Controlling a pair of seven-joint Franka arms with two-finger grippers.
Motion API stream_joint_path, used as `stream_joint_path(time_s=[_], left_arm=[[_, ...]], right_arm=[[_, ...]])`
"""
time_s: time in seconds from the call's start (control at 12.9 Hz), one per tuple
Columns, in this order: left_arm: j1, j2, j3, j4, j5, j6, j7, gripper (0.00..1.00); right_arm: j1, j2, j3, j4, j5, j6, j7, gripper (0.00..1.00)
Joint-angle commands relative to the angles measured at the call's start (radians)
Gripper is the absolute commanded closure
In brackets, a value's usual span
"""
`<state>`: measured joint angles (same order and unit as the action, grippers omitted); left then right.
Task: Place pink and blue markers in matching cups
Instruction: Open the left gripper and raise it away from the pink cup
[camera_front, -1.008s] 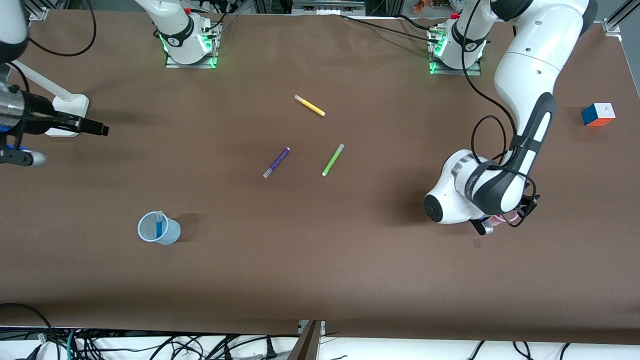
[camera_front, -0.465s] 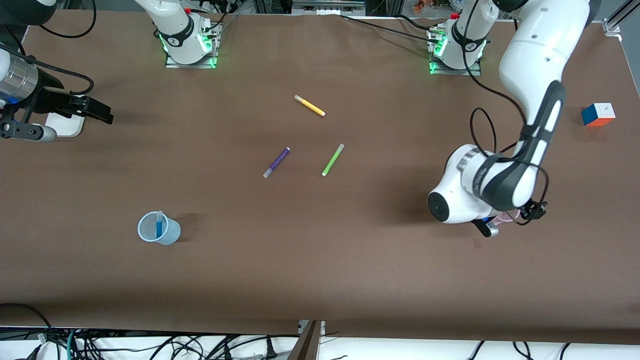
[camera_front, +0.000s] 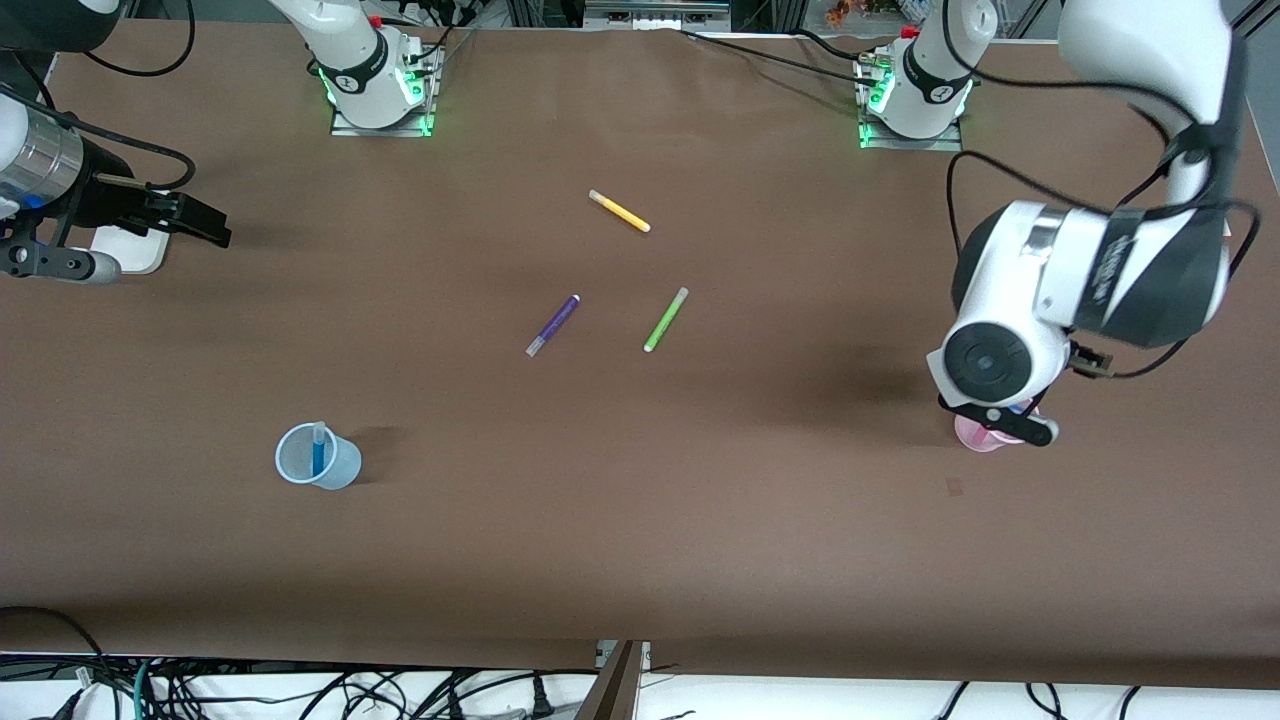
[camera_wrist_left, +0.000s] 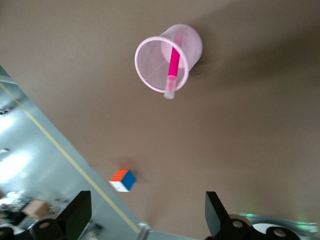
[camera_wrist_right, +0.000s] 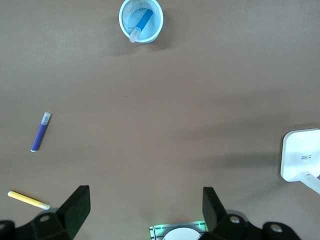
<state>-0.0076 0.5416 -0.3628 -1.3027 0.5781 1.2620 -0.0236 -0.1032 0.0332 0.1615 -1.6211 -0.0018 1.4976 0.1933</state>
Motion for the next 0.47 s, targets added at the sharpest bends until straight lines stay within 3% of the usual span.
stream_joint_path(time_s=[0.0,0.16,0.31,0.39], left_arm=[[0.038,-0.037,0.001,0.109,-0.191,0.005,-0.082,0.00],[0.119,-0.067,-0.011,0.169,-0.343,0.011,-0.072,0.00],[0.187,-0.101,-0.008,0.203,-0.456,0.025,-0.068,0.00],[0.193,-0.150,0.005,0.182,-0.495,0.055,-0.068,0.00]], right_arm=[[-0.004,-0.019,0.006,-0.017,-0.017,0.004,-0.014,0.01],[0.022,-0.026,-0.011,-0.010,-0.015,0.006,-0.023,0.01],[0.138,-0.026,-0.120,0.000,-0.038,0.012,-0.037,0.01],[0.148,-0.027,-0.126,0.000,-0.043,0.013,-0.041,0.01]])
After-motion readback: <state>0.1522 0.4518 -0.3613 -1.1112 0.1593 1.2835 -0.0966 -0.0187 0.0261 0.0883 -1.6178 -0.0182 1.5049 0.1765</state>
